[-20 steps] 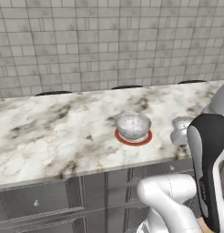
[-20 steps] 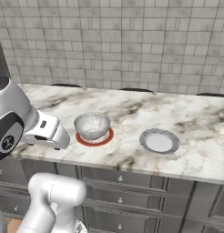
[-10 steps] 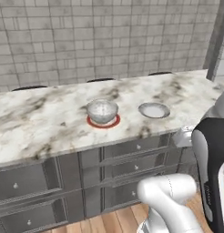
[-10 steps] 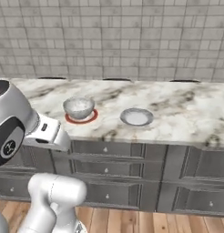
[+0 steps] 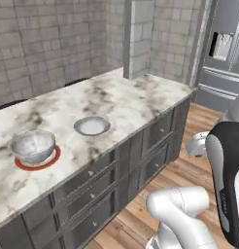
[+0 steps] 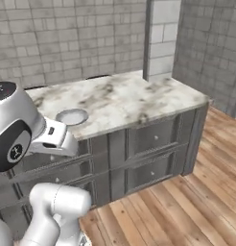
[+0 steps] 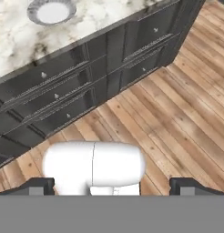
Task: Move the bowls from the cabinet to the plates on the dining table.
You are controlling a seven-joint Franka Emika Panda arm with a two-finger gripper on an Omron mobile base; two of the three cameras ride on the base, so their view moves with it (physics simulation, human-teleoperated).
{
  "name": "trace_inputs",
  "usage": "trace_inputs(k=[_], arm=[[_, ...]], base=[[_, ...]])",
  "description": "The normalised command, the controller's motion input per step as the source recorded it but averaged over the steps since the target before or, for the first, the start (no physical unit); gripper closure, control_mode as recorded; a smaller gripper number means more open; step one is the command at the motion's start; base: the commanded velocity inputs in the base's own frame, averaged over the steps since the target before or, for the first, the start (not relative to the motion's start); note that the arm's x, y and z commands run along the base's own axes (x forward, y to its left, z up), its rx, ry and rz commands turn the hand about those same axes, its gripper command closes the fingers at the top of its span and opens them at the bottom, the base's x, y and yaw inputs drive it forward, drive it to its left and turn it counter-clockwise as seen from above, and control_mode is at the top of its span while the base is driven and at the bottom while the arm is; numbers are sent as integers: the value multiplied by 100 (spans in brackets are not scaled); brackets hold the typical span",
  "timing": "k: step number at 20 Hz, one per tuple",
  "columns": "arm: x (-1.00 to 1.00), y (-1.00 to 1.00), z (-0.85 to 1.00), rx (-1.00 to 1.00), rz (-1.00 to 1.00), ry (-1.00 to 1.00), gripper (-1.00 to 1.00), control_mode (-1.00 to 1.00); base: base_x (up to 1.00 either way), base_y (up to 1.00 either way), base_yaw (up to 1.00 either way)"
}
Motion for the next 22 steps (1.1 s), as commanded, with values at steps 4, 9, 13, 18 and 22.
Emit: trace_inputs(k=[4,9,13,18,22], arm=[[0,0,0,0,0,0,-100,100],[0,0,0,0,0,0,-100,100],[0,0,0,0,0,0,-100,100],[0,0,0,0,0,0,-100,100],[0,0,0,0,0,0,-100,100]], base=[[8,0,-91],[26,1,-86],[57,11,-77],[91,45,-49],[100,50,-17]])
